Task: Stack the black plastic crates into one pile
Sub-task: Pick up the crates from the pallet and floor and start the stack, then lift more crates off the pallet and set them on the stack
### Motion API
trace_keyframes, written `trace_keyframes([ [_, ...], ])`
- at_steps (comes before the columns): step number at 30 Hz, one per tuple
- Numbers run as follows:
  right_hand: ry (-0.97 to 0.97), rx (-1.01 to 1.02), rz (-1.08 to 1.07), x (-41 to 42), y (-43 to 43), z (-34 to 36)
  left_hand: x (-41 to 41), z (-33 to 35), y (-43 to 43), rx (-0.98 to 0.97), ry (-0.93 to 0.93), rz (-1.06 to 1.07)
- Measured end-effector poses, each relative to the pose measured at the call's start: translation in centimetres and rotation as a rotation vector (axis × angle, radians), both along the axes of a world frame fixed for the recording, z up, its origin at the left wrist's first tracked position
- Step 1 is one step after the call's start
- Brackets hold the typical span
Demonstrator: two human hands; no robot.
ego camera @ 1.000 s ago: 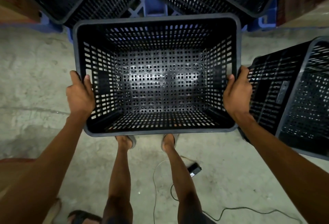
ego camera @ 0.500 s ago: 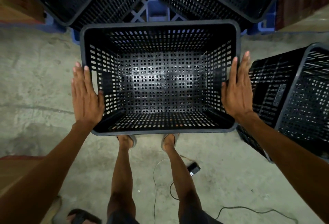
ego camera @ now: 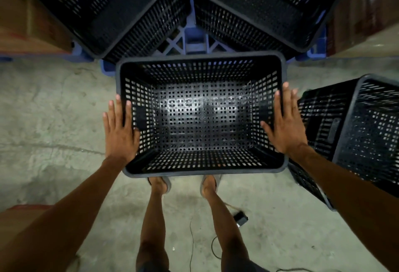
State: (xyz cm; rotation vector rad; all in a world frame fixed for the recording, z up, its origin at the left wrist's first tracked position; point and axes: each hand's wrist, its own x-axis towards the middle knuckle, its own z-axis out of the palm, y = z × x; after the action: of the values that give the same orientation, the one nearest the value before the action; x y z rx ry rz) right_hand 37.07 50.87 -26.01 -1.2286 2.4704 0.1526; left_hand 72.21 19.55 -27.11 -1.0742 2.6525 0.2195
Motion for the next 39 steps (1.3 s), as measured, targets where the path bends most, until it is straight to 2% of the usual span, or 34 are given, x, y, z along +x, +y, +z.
trace_keyframes([
  [3, -0.047, 0.173, -0.038, 0.5, -1.1, 2.6, -0.7, 2.2, 0.2, 0.06, -0.17, 0.002],
  [8, -0.202, 0.149, -0.153, 0.8, -3.9, 6.5, -6.0, 6.0, 1.4, 0.176, -0.281, 0.243],
  [11, -0.225, 0.034, -0.222, -1.4, -5.2, 8.8, -12.2, 8.9, 1.4, 0.196, -0.231, 0.164],
  [15, -0.225, -0.152, -0.316, -6.6, -6.6, 10.7, -21.9, 12.5, -0.5, 0.225, -0.039, 0.024],
  [18, -0.221, -0.218, -0.399, -10.6, -7.6, 10.5, -28.7, 13.2, -2.9, 0.261, 0.053, -0.026],
  [22, -0.188, -0.249, -0.528, -15.4, -8.8, 7.4, -37.3, 10.2, -7.9, 0.225, 0.144, -0.146],
  [28, -0.069, -0.291, -0.62, -23.0, -12.0, -2.2, -48.4, -0.3, -17.3, 0.03, 0.154, -0.311],
  [31, 0.027, -0.282, -0.679, -25.9, -13.5, -7.3, -52.1, -6.4, -20.9, 0.083, 0.215, -0.301],
  [35, 0.261, -0.154, -0.811, -29.3, -13.6, -12.5, -55.7, -12.2, -23.4, 0.203, 0.319, -0.229],
  [36, 0.261, -0.169, -0.863, -29.6, -13.0, -13.0, -56.1, -12.6, -23.5, 0.205, 0.346, -0.217],
  [39, 0.102, -0.307, -1.035, -29.8, -12.3, -15.1, -57.0, -14.0, -24.6, 0.128, 0.425, -0.163],
])
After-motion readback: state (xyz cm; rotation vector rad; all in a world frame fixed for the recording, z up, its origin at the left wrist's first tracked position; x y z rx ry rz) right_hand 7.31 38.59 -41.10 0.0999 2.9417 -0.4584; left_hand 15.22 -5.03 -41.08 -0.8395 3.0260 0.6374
